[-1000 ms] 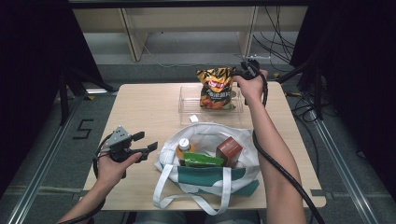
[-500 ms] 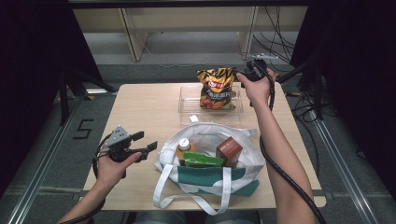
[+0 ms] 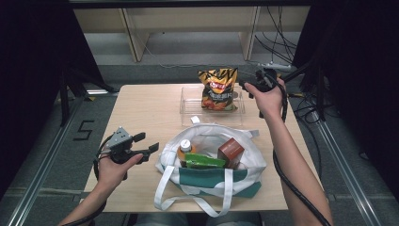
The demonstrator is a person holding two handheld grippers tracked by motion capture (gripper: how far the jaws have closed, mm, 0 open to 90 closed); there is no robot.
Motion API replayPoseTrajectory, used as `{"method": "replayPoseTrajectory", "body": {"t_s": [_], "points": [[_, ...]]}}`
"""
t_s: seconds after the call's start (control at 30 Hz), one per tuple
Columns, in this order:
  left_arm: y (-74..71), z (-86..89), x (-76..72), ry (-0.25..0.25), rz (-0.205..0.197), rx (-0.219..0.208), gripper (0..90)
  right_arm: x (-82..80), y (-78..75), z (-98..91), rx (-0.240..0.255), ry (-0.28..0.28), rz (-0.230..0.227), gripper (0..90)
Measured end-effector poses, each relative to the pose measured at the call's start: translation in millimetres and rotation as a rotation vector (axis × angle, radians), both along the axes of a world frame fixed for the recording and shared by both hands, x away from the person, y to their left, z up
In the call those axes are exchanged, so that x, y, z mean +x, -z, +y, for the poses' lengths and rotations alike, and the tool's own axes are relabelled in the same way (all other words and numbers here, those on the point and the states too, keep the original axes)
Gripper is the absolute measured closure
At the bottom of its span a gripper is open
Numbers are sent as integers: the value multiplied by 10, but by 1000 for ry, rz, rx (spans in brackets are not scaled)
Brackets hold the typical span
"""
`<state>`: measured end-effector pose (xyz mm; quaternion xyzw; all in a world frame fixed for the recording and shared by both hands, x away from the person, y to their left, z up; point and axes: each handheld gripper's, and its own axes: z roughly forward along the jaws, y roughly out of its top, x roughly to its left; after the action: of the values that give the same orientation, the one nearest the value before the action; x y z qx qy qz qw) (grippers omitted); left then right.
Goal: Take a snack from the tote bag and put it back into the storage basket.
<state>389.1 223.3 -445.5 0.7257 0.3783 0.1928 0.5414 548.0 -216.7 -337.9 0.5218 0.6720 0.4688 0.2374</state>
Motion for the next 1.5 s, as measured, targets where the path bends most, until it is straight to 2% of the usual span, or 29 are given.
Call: {"method": "replayPoseTrajectory", "body": {"t_s": [0.07,0.1,0.13,0.3,0.37,0.43,0.47,0.53,0.6,0.67,0.73,0.77,0.83,0.93,0.97,1.17,1.23,1.27,1.43,1.47,1.5], "points": [[3,-2,-1,-5,4,4,251,-76,12,-22,13,-29,-8,492],[7,-4,0,-8,8,4,251,-130,13,-11,21,-17,15,491],[9,-4,1,-8,9,6,251,-155,23,-23,2,-26,9,489],[16,-12,5,-1,7,2,251,-280,54,-50,34,-35,13,481],[17,-11,3,-6,8,11,251,-341,64,-55,31,-42,17,472],[15,-11,2,-7,7,9,251,-385,84,-61,16,-48,2,463],[16,-13,4,-2,8,1,251,-422,94,-59,32,-48,-5,458],[8,-9,-3,-6,7,10,251,-482,91,-41,49,-45,5,456],[9,-10,-4,-7,8,11,251,-532,94,-40,28,-61,-23,456],[12,-17,-9,-11,12,6,251,-597,75,-30,30,-62,-21,457],[6,-11,-8,-8,3,9,251,-641,68,-33,15,-73,-40,458],[4,-10,-7,-9,2,8,249,-677,62,-23,27,-69,-43,459],[4,-9,-6,-10,1,9,248,-715,51,-38,8,-81,-55,459],[6,-10,-6,-8,3,7,247,-800,37,-32,10,-87,-60,458],[6,-10,-5,-8,3,6,247,-817,42,-37,-4,-100,-76,458],[4,-11,2,-7,5,3,246,-1015,64,-24,25,-109,-59,473],[5,-14,1,-8,10,6,245,-1070,82,-36,-3,-124,-69,471],[8,-17,3,-6,10,3,245,-1097,88,-36,1,-123,-78,469],[17,-12,9,6,4,2,246,-1242,83,-70,6,-143,-64,451],[11,-7,-1,-6,14,12,246,-1282,85,-73,9,-138,-60,450],[20,-5,5,-3,12,2,245,-1304,85,-98,-9,-142,-61,448]]}}
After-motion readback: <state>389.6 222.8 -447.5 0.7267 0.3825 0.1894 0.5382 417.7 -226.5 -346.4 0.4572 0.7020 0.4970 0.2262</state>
